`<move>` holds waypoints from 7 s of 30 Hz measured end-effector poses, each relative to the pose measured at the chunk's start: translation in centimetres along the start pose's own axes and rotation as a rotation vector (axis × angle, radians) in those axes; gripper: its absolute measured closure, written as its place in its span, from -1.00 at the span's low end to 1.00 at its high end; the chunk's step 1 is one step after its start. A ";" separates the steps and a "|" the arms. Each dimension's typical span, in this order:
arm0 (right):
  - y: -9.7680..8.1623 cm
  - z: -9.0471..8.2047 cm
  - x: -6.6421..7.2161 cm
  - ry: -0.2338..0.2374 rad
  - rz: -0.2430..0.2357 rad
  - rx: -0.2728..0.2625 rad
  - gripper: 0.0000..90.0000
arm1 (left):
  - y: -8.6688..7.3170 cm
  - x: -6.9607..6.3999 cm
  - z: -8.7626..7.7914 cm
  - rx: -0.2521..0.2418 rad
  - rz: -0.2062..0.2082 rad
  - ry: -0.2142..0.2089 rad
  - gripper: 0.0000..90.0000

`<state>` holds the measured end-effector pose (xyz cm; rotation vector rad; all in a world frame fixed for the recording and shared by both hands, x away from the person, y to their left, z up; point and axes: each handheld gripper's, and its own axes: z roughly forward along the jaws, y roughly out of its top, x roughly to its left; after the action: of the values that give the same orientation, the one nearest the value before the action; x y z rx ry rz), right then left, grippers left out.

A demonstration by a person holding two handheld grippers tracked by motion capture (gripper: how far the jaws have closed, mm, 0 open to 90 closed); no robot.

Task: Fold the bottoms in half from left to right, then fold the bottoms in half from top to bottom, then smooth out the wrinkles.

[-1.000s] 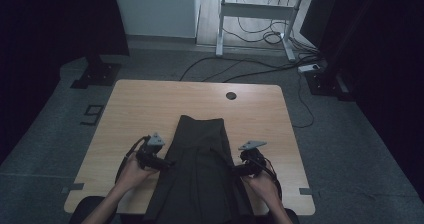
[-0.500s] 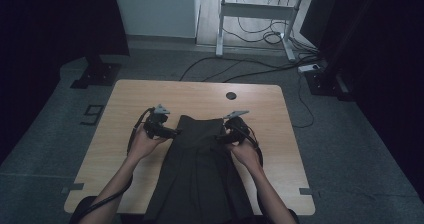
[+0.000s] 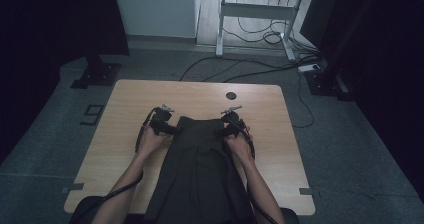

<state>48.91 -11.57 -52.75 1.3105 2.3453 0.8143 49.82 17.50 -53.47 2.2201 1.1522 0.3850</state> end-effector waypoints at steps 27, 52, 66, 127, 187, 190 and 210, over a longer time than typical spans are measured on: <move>-0.5 -0.2 0.8 0.112 -0.078 -0.010 0.75 | -0.4 -0.5 0.2 -0.056 0.004 -0.191 0.78; 7.1 -12.6 -1.2 0.105 -0.110 -0.396 0.79 | 8.3 -0.6 -12.6 -0.525 0.147 -0.111 0.91; -1.3 -12.2 2.8 0.240 -0.154 -0.332 0.84 | -0.6 -2.9 -11.5 -0.422 0.229 -0.173 0.91; -9.1 -8.3 4.3 0.191 -0.042 -0.113 -0.63 | -7.4 -7.6 -7.7 -0.091 0.158 -0.171 -0.67; -4.5 -1.9 1.3 0.145 -0.002 -0.074 -0.65 | -3.4 -1.5 -2.4 -0.074 0.015 -0.108 -0.73; -4.2 -1.6 1.1 0.142 0.002 -0.075 -0.65 | -3.2 -1.2 -2.1 -0.079 0.005 -0.104 -0.73; -3.0 -0.2 -0.4 0.152 0.019 -0.119 -0.66 | -1.9 -0.1 -0.8 -0.109 -0.031 -0.085 -0.74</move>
<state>47.01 -13.21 -54.42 1.2637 2.3598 1.0761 48.12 18.59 -54.04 2.1012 1.0934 0.3302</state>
